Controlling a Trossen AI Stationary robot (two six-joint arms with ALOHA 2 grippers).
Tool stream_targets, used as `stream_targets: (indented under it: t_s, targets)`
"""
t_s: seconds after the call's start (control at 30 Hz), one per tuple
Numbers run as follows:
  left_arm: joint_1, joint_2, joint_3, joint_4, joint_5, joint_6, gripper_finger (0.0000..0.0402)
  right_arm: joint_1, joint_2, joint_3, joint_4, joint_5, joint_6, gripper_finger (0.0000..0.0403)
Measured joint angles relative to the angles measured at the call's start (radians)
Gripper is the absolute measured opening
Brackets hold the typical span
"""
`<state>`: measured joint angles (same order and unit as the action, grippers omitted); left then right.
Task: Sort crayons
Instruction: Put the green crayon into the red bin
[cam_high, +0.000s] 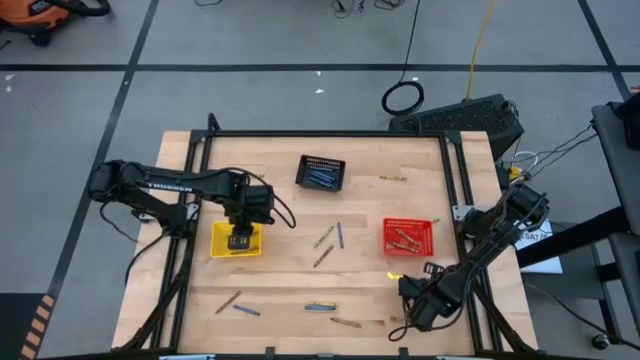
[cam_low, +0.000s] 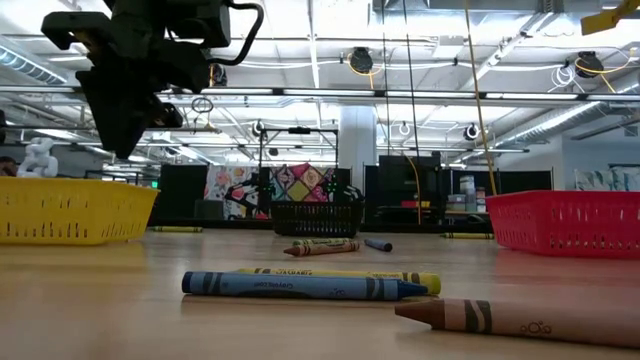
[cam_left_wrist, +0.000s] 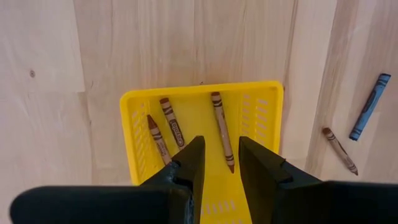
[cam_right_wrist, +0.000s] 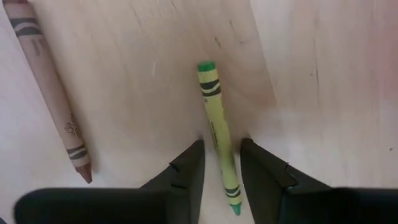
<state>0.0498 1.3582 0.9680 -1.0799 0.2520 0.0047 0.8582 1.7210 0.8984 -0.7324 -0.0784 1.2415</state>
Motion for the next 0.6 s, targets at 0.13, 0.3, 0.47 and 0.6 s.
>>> stream_targets:
  t_s: [0.13,0.3,0.47,0.6]
  targets:
    - [0.0,0.0,0.0,0.004,0.0,0.001,0.0088,-0.014,0.001,-0.001,0.01,-0.009,0.029,0.0033]
    - [0.0,0.0,0.0,0.004,0.0,0.001,0.0088,-0.034,0.002,-0.002,0.011,-0.015,0.056,0.0009]
    - [0.0,0.0,0.0,0.003,0.0,0.001,0.0088,-0.05,0.003,-0.002,0.011,-0.018,0.057,0.0004]
    - [0.0,0.0,0.0,0.003,0.0,0.001,0.0088,-0.052,0.003,0.004,0.009,-0.022,0.056,0.0002]
